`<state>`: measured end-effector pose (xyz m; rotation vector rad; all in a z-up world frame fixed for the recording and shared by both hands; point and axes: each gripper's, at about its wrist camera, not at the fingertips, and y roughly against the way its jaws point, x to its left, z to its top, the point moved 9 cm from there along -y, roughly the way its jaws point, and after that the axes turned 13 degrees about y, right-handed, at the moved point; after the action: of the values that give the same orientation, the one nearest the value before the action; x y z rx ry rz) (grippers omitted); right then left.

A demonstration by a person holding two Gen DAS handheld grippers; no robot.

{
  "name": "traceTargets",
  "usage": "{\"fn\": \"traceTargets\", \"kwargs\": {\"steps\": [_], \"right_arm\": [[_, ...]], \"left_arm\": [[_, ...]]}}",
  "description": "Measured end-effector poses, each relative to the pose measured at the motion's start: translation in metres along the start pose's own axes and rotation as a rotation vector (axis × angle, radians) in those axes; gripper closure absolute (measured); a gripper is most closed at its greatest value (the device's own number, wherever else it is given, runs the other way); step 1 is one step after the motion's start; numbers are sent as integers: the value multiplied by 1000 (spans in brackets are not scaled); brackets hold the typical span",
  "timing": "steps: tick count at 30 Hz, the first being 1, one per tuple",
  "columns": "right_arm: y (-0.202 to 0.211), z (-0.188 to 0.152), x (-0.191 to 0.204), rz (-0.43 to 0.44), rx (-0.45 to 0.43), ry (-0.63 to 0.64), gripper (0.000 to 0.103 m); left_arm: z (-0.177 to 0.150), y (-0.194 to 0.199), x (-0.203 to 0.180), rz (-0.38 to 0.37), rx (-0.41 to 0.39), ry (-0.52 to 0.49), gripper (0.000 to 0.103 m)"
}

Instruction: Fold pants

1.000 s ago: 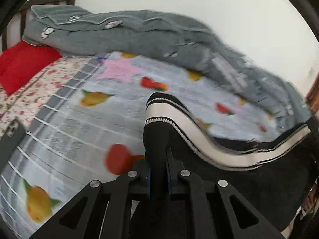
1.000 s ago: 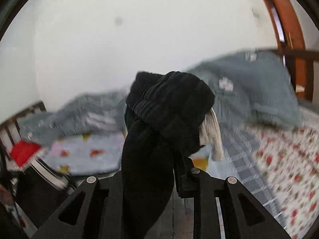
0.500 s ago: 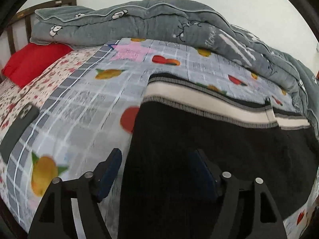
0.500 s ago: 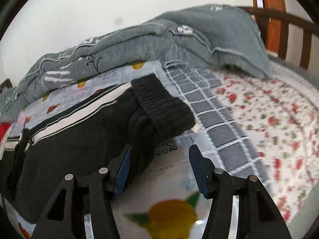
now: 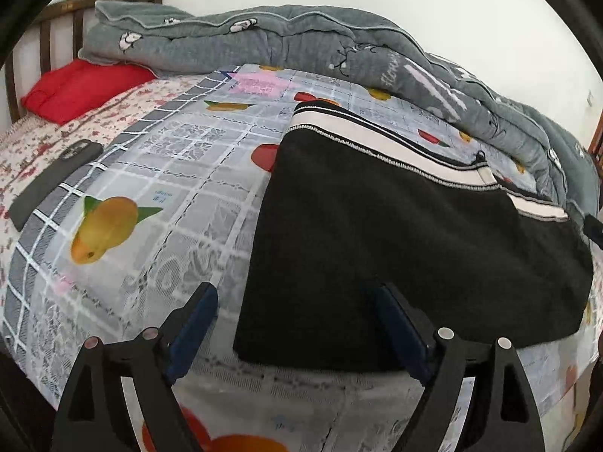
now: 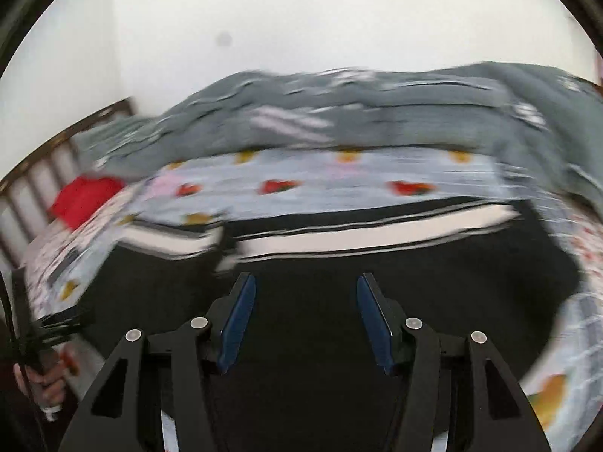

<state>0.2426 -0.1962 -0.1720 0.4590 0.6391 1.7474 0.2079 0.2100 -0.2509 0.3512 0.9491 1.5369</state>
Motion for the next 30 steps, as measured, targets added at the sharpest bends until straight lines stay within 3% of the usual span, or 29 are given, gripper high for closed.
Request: {"fn": "traceTargets", "kwargs": {"steps": [4, 7, 8, 9, 10, 12, 15, 17, 20, 22, 25, 30], "right_arm": [[-21, -13, 69, 117, 41, 78, 50], [-25, -28, 98, 183, 70, 100, 58], [-26, -33, 105, 202, 80, 100, 64], [-26, -39, 112, 219, 94, 101, 82], [-27, -43, 117, 224, 104, 108, 91], [-24, -47, 119, 210, 90, 124, 96], [-5, -41, 115, 293, 24, 51, 96], [-5, -48, 116, 323, 35, 28, 96], [-28, -70, 121, 266, 117, 94, 95], [-25, -69, 118, 265, 103, 96, 89], [-19, -48, 106, 268, 67, 58, 81], [-49, -7, 91, 183, 56, 80, 80]], "left_arm": [[-4, 6, 4, -20, -4, 13, 16], [-6, 9, 7, -46, -6, 34, 16], [-6, 9, 7, -50, -8, 33, 16], [-6, 8, 7, -53, -9, 31, 16], [-6, 9, 7, -55, -10, 31, 16], [-5, 12, 7, -74, -21, 36, 16], [-2, 23, 11, -123, -54, 58, 16], [0, 29, 15, -155, -77, 75, 16], [1, 29, 20, -217, -55, 116, 16], [-1, 26, 22, -261, -21, 150, 16], [-1, 22, 24, -292, -12, 166, 16], [1, 17, 22, -301, -12, 182, 16]]}}
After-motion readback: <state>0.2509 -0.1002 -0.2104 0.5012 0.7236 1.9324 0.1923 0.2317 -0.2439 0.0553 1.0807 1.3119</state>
